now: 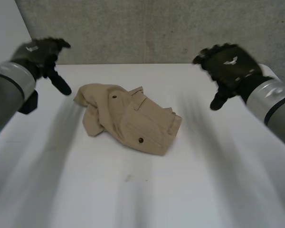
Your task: Fold the shorts.
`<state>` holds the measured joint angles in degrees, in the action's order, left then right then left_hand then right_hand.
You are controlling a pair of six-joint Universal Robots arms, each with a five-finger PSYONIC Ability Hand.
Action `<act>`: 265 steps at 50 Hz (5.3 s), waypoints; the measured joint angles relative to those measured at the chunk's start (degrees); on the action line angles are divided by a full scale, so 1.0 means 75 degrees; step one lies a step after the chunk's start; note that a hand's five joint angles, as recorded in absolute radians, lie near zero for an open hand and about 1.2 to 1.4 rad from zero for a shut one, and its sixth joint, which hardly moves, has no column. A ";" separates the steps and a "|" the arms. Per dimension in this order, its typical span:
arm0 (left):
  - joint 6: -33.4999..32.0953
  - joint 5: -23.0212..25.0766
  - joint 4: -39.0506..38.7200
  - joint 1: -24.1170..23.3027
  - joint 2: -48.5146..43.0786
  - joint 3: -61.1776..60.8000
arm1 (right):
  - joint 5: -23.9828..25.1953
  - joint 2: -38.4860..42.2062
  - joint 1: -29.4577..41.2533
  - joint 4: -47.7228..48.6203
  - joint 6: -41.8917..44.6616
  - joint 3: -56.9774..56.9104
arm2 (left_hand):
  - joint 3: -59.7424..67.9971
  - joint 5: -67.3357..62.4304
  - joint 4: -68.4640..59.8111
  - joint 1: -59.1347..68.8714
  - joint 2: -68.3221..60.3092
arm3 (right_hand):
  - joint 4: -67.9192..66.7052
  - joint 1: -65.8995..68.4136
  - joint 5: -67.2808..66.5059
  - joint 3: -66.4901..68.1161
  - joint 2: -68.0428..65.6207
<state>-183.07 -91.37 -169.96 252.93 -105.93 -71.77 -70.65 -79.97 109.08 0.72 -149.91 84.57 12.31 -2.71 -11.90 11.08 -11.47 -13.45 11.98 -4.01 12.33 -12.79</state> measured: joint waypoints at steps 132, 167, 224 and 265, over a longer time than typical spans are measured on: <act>-0.0596 -0.0839 -0.2090 -0.1584 -0.0851 -0.4557 | -0.3462 0.4239 0.1533 -0.0090 -0.3391 -0.2059 | 0.5305 -0.6029 -0.6023 0.3541 -0.5631 | -0.7284 0.5852 -0.7060 0.7345 -0.7291; -0.1259 -0.0762 -0.1380 -0.0990 0.4612 -0.1360 | -0.2778 -0.1394 0.1441 -0.1908 0.0029 -0.2365 | 0.7426 -0.7324 -0.7597 0.7133 -0.7630 | -0.7322 0.5852 -0.7060 0.7396 -0.7314; -0.2645 -0.0574 -0.5909 -0.0800 -0.3392 0.0925 | -0.3234 0.3207 0.0886 0.0659 0.0324 -0.2600 | -0.0028 0.0001 0.0040 -0.0044 0.0000 | 0.0005 -0.0009 -0.0006 -0.0018 -0.2807; -0.0685 0.1091 -0.1002 0.0260 0.0281 -0.4909 | -0.0839 0.3441 0.0467 0.1098 -0.0299 0.0600 | 0.1955 -0.1827 -0.1949 0.2161 -0.2058 | -0.1515 0.1376 -0.1437 0.1704 -0.1632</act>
<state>-188.21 -83.19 -177.47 254.88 -103.83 -108.58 -76.94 -54.16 112.58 8.95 -152.15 89.07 26.97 -16.42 -26.51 27.29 -26.90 -24.82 22.29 -14.79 25.11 -25.02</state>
